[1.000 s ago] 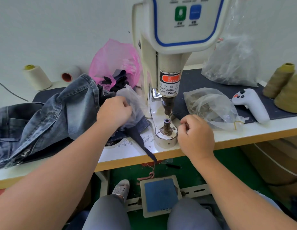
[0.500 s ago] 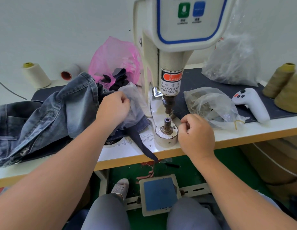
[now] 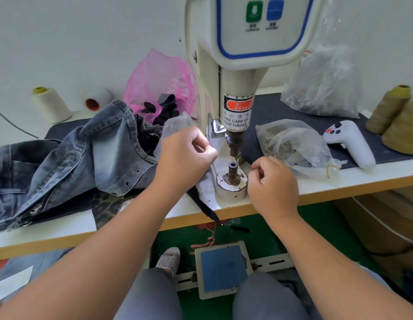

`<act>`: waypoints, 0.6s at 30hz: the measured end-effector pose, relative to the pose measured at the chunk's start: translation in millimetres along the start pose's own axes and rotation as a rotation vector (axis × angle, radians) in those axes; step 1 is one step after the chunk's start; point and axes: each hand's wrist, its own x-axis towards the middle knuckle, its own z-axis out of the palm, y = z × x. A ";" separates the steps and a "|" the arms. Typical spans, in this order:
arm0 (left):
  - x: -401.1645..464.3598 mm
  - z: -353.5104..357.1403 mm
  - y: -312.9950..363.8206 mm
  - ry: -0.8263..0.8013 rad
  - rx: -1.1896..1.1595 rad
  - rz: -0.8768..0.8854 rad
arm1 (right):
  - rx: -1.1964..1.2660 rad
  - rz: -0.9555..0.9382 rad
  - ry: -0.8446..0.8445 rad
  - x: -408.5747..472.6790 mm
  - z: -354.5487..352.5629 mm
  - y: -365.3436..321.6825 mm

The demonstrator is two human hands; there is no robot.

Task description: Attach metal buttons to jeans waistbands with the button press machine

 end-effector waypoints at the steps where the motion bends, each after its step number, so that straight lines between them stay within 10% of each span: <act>1: -2.1 1.1 1.7 -0.036 -0.025 -0.023 | 0.000 0.001 -0.001 0.1 0.0 -0.1; 18: -16.7 12.2 13.0 -0.324 -0.318 -0.231 | -0.012 0.005 -0.024 0.3 -2.3 -1.0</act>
